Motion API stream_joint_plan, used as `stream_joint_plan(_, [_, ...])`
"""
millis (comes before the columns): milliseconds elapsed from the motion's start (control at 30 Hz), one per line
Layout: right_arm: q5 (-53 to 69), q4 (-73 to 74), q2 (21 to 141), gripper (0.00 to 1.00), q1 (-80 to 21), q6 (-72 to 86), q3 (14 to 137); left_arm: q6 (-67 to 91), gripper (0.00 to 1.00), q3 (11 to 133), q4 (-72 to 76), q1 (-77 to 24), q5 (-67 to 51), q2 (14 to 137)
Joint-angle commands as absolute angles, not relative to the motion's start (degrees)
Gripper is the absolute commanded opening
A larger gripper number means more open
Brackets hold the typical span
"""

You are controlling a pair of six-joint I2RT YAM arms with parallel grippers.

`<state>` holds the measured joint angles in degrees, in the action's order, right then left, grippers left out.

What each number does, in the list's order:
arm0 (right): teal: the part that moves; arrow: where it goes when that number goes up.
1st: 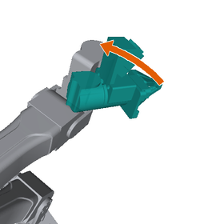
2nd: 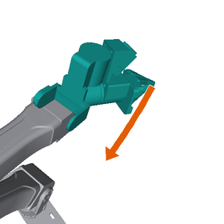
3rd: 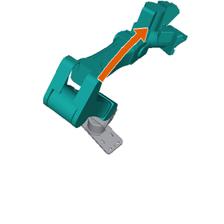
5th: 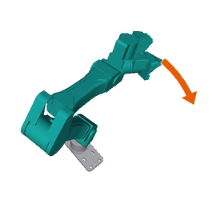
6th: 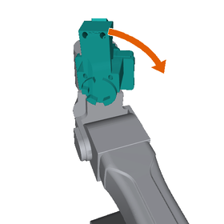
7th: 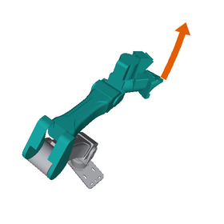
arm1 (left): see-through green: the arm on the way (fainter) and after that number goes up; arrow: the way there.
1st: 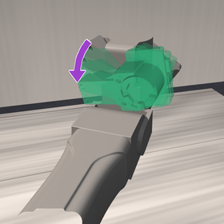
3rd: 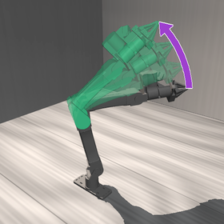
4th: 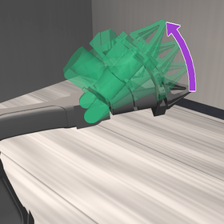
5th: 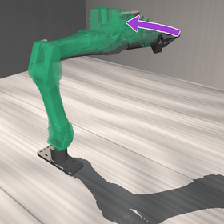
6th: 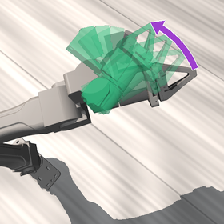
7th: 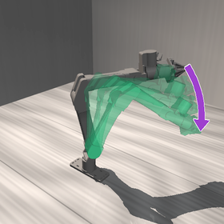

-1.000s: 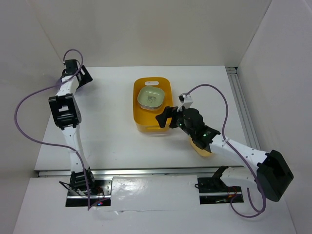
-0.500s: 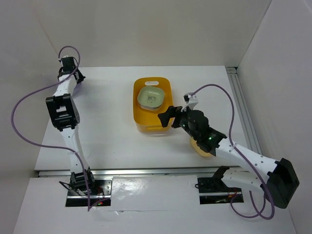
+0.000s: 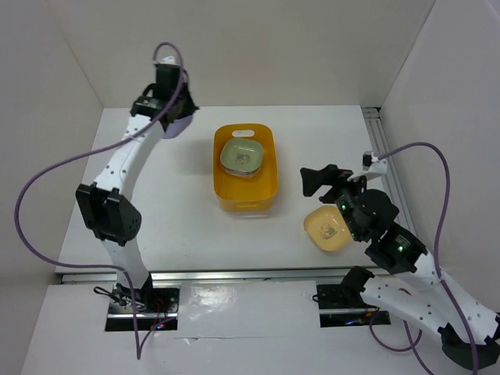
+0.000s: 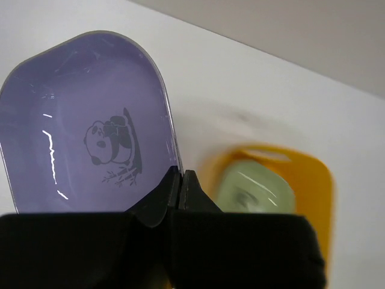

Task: Place the plates into the plastic bin on the countertop

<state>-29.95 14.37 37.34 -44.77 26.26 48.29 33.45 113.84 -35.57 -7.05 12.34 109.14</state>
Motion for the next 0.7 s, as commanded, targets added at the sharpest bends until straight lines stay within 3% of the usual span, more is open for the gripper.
stream_joint_plan(0, [-34.1, 21.1, 33.7, 1.0, -45.3, 27.5, 49.0, 32.0, 0.0, 110.2, -37.0, -18.4, 16.6, 102.8])
stream_joint_plan(167, [-35.2, 25.8, 31.8, 1.0, -45.3, 28.6, 51.2, 29.2, 0.0, 107.4, -35.8, -33.1, 20.0, 103.3])
stream_joint_plan(300, [-36.3, 27.0, 30.5, 1.0, -45.3, 28.6, 51.8, 24.7, 0.0, 108.5, -35.2, -39.2, 23.5, 108.4])
stream_joint_plan(667, [-36.3, 26.5, 29.9, 1.0, -45.3, 29.1, 50.7, 12.1, 0.0, 112.3, -29.2, -40.9, 21.7, 115.1])
